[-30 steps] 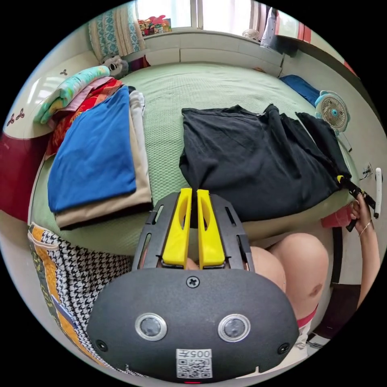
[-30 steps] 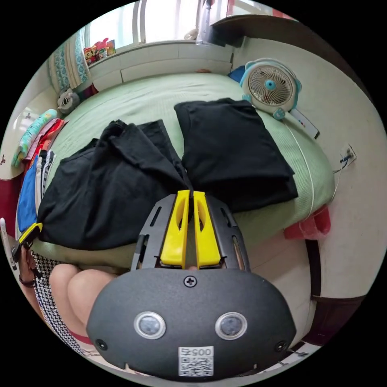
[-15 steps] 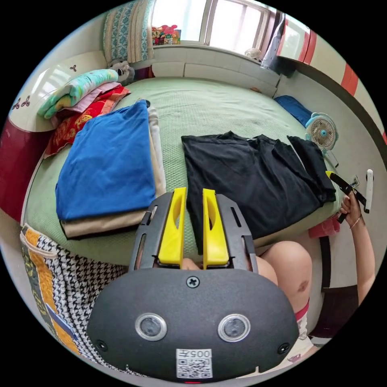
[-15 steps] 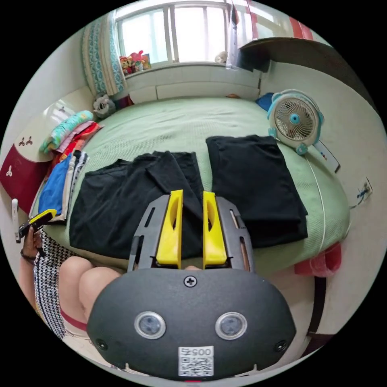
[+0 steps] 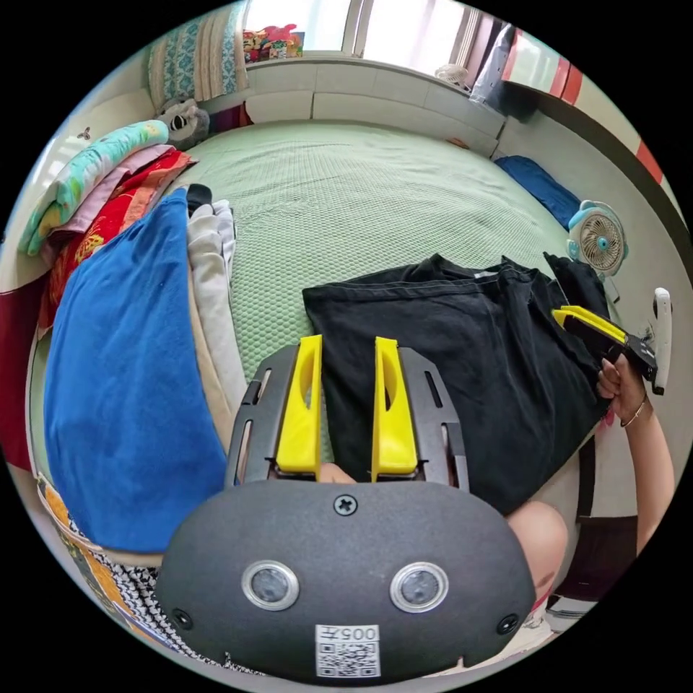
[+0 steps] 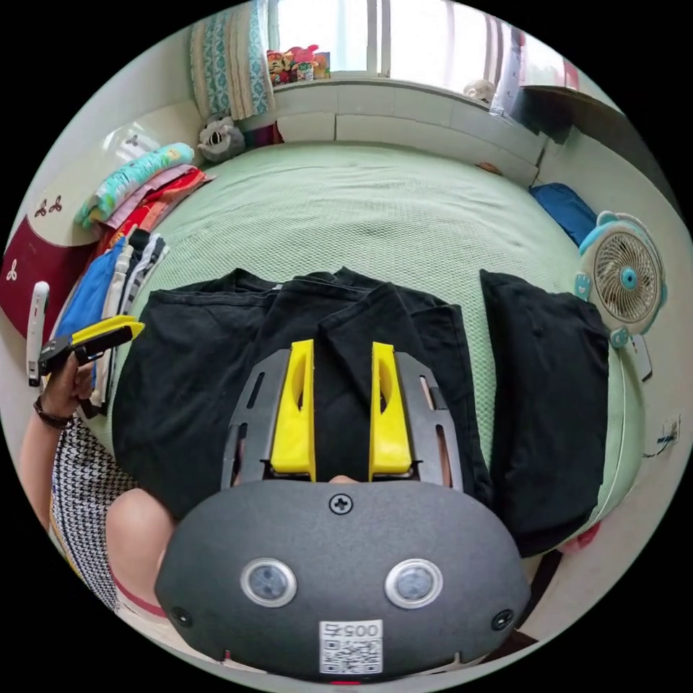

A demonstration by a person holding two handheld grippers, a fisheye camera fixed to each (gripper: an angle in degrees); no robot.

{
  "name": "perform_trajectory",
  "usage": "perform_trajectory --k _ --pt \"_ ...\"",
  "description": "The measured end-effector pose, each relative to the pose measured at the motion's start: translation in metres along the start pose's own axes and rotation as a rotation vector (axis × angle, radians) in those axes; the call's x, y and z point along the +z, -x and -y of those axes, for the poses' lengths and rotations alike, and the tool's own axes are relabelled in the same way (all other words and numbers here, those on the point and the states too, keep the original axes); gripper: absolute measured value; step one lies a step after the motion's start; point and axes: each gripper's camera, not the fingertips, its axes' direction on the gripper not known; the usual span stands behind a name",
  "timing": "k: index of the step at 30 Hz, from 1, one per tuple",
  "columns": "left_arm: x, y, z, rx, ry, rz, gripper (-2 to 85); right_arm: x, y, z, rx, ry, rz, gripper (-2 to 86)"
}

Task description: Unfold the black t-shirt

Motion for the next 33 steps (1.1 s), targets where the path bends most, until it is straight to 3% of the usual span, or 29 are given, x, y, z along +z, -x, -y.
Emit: perform_trajectory --k 8,12,21,33 --pt "0.001 0.005 0.012 -0.039 -0.045 0.073 5.8 0.035 0.017 0.015 -0.027 0.073 -0.109 5.5" --pt "-0.009 0.01 0.01 -0.059 -0.059 0.077 2.5 0.017 0.009 0.003 0.059 -0.03 -0.107 -0.3" --pt "-0.03 0.01 -0.007 -0.029 -0.093 0.035 8.2 -0.044 -0.037 -0.054 0.159 -0.117 -0.117 -1.2" --pt "-0.047 0.0 -0.005 0.025 -0.078 0.093 10.0 -0.034 -0.07 -0.112 0.206 0.026 -0.261 -1.2"
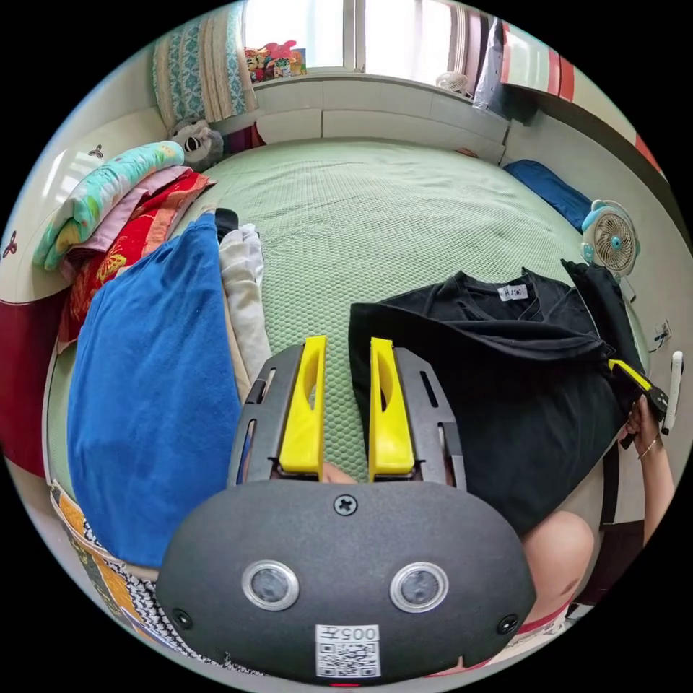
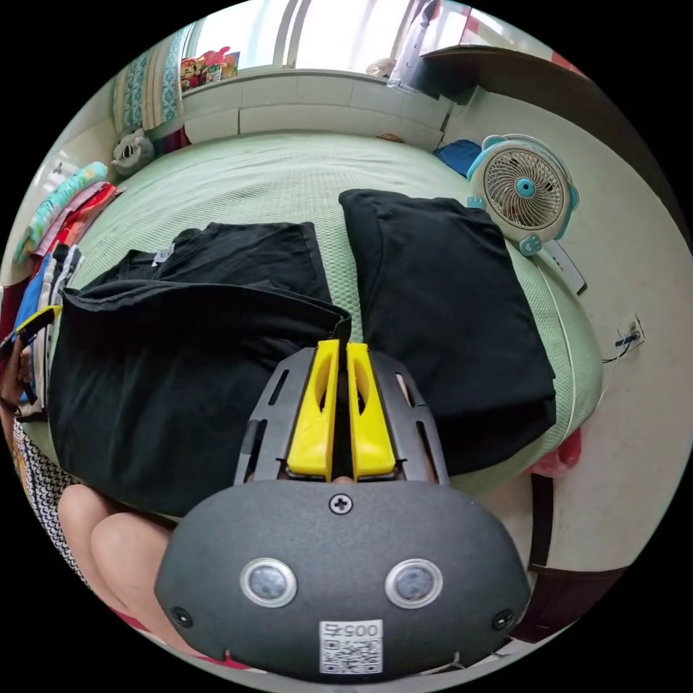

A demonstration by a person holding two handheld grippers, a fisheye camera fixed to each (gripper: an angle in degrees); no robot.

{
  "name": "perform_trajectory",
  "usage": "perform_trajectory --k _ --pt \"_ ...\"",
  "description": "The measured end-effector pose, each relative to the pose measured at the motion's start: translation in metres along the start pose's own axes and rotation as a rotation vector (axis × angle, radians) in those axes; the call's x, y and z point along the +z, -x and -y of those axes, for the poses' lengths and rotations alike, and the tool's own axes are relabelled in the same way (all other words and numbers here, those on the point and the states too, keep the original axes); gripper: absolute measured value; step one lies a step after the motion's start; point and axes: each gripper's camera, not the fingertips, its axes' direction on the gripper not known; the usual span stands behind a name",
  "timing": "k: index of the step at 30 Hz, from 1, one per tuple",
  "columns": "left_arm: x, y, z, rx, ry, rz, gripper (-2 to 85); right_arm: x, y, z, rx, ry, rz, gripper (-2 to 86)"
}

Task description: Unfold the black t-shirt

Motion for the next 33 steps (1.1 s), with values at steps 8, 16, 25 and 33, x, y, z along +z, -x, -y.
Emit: perform_trajectory --k 8,16,25,33 --pt "-0.005 -0.016 0.007 0.156 0.015 0.004 11.0 -0.004 -0.002 -0.013 -0.007 -0.006 0.0 -0.7" --pt "-0.031 -0.036 -0.016 0.178 0.015 0.053 3.4 -0.018 -0.008 -0.034 -0.017 -0.025 -0.011 -0.5" --pt "-0.114 -0.027 -0.066 0.124 -0.07 -0.09 0.8 -0.051 -0.025 -0.056 0.03 -0.001 0.011 -1.2" --pt "-0.208 -0.031 -0.141 0.191 -0.119 -0.149 0.7 -0.133 -0.05 -0.106 -0.012 -0.115 0.007 -1.3"
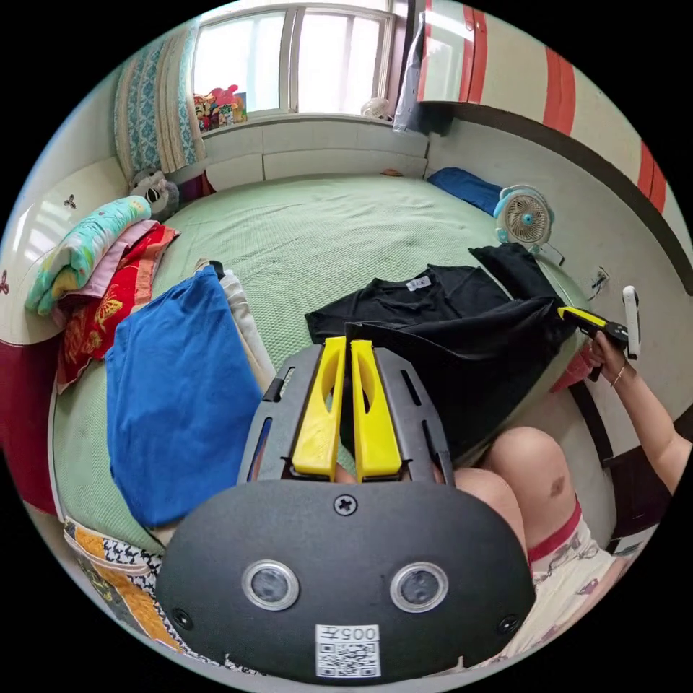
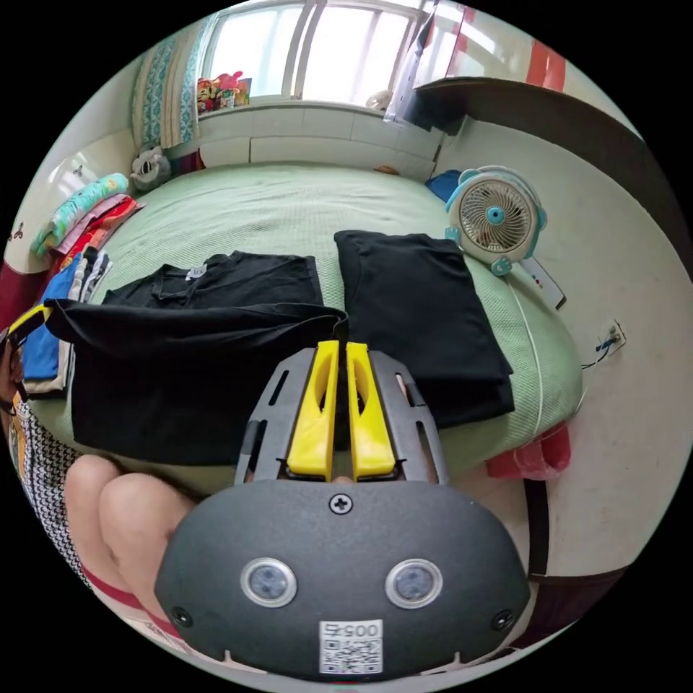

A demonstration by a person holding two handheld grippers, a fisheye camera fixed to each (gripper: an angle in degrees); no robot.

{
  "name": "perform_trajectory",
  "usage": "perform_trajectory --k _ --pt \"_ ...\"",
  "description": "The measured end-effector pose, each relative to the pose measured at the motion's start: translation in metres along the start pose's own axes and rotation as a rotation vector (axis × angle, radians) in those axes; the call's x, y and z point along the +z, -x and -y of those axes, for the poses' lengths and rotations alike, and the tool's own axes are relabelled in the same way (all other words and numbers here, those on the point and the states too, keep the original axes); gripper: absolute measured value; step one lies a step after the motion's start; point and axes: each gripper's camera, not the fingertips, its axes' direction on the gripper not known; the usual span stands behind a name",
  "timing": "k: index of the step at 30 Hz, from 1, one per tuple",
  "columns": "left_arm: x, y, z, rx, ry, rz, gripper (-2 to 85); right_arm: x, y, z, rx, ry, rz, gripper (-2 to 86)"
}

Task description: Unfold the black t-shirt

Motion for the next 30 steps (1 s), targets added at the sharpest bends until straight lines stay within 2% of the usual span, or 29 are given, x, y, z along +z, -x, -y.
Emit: perform_trajectory --k 6,14,18,23,26,30 --pt "-0.07 -0.051 -0.06 0.204 -0.008 0.075 0.6 -0.07 -0.035 -0.046 0.02 -0.054 0.031 -1.3" --pt "-0.154 -0.085 -0.12 0.144 -0.076 0.045 0.5 -0.156 -0.069 -0.108 0.054 -0.127 0.071 -1.3" --pt "-0.197 -0.101 -0.134 0.191 -0.103 0.078 0.5 -0.188 -0.083 -0.125 0.065 -0.164 0.082 -1.3" --pt "-0.245 -0.109 -0.147 0.197 -0.141 0.03 0.4 -0.228 -0.102 -0.144 0.045 -0.188 0.106 -1.3" --pt "-0.264 -0.118 -0.161 0.23 -0.157 0.028 0.4 -0.239 -0.11 -0.157 0.041 -0.168 0.121 -1.2" --pt "-0.269 -0.13 -0.19 0.243 -0.088 -0.041 0.5 -0.239 -0.12 -0.179 0.052 -0.09 0.148 -1.2"
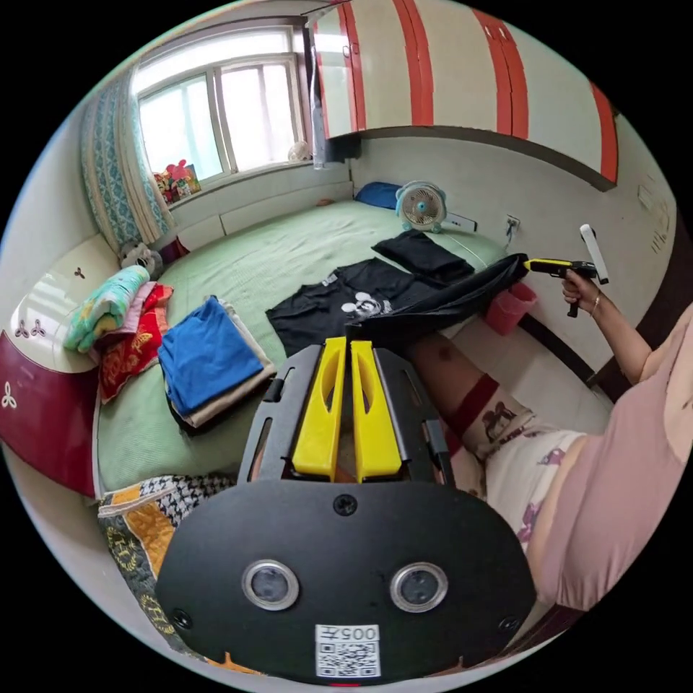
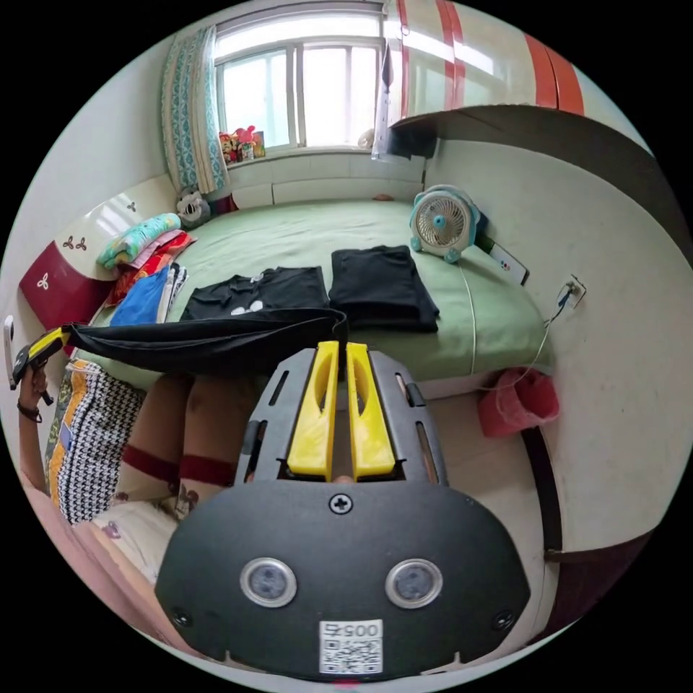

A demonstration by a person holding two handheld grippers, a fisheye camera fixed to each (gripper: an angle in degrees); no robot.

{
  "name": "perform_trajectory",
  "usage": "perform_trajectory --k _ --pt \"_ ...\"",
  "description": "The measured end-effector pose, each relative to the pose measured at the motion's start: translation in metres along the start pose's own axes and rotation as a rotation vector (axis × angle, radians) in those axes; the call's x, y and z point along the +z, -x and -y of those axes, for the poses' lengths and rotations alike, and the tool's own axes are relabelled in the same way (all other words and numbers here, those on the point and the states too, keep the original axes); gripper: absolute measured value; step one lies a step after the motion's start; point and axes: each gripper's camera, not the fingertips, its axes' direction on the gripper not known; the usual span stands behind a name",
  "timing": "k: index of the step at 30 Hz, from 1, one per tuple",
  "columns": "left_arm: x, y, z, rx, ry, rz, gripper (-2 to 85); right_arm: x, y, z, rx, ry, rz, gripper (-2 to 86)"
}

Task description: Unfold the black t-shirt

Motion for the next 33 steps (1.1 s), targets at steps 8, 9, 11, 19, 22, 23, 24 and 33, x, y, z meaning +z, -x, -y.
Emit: perform_trajectory --k 8,9,11,19,22,23,24,33 --pt "0.038 -0.004 -0.072 -0.208 0.277 -0.095 0.1 0.045 -0.02 -0.065 0.086 0.291 0.014 -0.8" --pt "0.036 0.002 -0.076 -0.242 0.281 -0.086 0.0 0.047 -0.021 -0.067 0.092 0.295 0.007 -0.5" --pt "0.032 0.013 -0.076 -0.268 0.249 -0.077 0.0 0.049 -0.022 -0.06 0.108 0.281 -0.019 1.7" --pt "0.081 0.03 -0.023 -0.282 0.135 -0.062 4.7 0.082 0.039 -0.001 -0.005 0.182 0.176 4.2" --pt "0.115 0.029 0.001 -0.265 0.118 -0.102 6.7 0.104 0.085 0.013 -0.124 0.2 0.194 5.5" --pt "0.122 0.029 0.006 -0.259 0.117 -0.108 7.0 0.112 0.101 0.017 -0.167 0.202 0.191 5.9" --pt "0.136 0.03 0.015 -0.254 0.114 -0.12 7.6 0.116 0.108 0.019 -0.184 0.202 0.19 6.1" --pt "0.253 0.055 0.087 -0.194 0.153 -0.135 11.6 0.192 0.163 0.079 -0.319 0.193 0.134 9.2"
